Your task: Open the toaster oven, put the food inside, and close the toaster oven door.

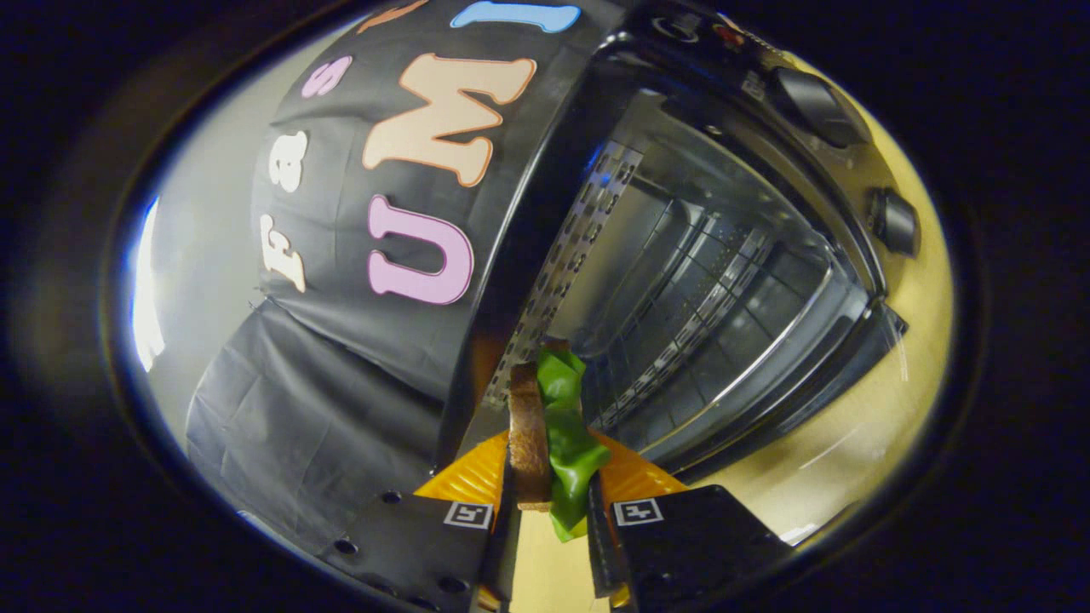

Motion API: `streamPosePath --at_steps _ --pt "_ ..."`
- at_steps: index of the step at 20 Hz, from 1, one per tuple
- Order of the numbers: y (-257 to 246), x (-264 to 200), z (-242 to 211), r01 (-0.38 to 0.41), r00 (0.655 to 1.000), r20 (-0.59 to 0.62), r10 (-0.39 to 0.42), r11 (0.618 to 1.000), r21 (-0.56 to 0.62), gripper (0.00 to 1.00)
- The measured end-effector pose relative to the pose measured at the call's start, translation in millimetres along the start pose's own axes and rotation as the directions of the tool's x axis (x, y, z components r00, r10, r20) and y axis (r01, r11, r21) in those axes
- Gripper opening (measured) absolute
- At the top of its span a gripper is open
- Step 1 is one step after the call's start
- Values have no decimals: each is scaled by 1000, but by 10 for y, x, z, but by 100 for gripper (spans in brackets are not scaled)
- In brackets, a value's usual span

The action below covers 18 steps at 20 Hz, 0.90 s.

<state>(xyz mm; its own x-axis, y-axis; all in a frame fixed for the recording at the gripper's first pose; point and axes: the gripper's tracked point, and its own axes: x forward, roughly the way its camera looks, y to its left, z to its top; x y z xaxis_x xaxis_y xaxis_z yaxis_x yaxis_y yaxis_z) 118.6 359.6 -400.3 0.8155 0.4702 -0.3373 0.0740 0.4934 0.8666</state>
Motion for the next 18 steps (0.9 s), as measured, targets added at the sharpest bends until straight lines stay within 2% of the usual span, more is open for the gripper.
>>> streamPosePath --at_steps 2,8,12,14,16,18 --pt "6 76 40 -4 1000 8 4 1000 -8 37" --pt "-231 112 361 83 992 107 -73 992 -93 37" --pt "-313 168 562 174 974 179 -139 965 -197 57" --pt "-373 113 633 251 958 218 -188 917 -310 66" --pt "-484 52 706 351 928 279 -248 832 -430 76" --pt "-499 -21 779 400 910 327 -255 748 -530 86"
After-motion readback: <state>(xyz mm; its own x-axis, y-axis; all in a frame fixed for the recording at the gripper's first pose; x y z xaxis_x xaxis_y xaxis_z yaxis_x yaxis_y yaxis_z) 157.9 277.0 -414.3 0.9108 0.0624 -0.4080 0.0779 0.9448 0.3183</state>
